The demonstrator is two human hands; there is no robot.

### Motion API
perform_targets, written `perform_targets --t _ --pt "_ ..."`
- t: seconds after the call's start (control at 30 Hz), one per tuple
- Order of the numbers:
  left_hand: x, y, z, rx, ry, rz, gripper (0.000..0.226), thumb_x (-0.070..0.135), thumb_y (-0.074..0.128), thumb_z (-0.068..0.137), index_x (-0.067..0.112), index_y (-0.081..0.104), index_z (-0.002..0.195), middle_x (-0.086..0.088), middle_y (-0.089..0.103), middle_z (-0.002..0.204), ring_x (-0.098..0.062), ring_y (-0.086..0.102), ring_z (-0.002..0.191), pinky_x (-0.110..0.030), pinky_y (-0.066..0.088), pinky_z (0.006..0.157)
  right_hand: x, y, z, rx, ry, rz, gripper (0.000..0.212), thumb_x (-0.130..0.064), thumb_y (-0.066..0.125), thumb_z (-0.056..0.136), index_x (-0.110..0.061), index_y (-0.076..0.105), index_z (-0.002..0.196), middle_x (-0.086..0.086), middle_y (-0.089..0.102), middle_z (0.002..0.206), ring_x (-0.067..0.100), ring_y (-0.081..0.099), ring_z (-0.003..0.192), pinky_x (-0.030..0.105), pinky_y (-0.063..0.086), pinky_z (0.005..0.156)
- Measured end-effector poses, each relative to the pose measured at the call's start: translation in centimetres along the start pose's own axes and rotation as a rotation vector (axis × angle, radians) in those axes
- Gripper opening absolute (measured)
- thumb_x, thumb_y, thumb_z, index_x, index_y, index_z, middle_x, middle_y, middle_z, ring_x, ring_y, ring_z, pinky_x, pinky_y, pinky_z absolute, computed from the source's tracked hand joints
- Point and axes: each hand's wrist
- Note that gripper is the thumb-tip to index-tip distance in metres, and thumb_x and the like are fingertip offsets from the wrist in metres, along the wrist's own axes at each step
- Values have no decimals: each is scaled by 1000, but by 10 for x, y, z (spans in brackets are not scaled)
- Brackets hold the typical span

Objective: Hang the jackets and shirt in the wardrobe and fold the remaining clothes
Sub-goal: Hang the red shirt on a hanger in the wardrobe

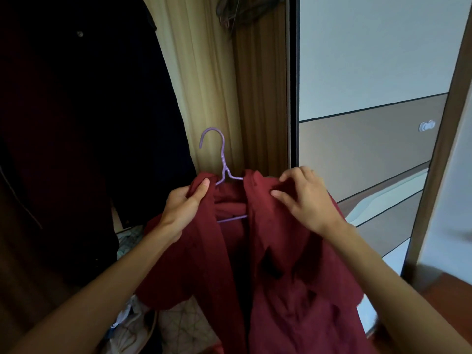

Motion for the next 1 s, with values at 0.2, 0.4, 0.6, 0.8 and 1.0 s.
perform_targets --t 0.2,0.4,0.6,0.8,1.0 --pt "9 9 1 -22 231 189 26 39 61 96 19 77 93 0 77 87 -14 71 83 -35 56 82 1 -20 3 -343 207 355 23 -34 63 95 -16 72 84 3 71 79 8 63 72 35 50 73" --pt "21 47 -10 9 388 538 35 40 57 98 13 61 120 -6 64 115 -25 63 109 -24 43 86 -12 -26 3 -224 466 440 22 -35 72 89 -18 77 77 -5 73 73 7 65 69 23 49 68" --pt "41 80 -48 90 561 672 73 65 62 83 35 36 144 -1 23 153 -25 56 122 -39 50 93 -19 -48 4 -84 564 521 18 -32 72 89 -17 78 79 -4 75 76 0 66 65 10 48 56" --pt "40 106 -36 60 611 615 28 40 71 88 14 72 95 -5 55 127 -22 64 97 -29 48 89 -19 -91 4 -196 684 854 14 -14 68 88 -7 79 92 11 78 90 24 74 89 34 59 87" --pt "57 108 -12 178 688 459 10 21 76 85 11 78 85 10 61 71 6 52 62 -9 38 66 4 -137 -2 -300 634 1153 28 0 63 85 1 72 112 20 72 111 29 69 106 27 57 90"
Point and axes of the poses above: each hand's wrist, its own z-axis towards the middle knuckle, its own y-axis out of the palm, x = y × z
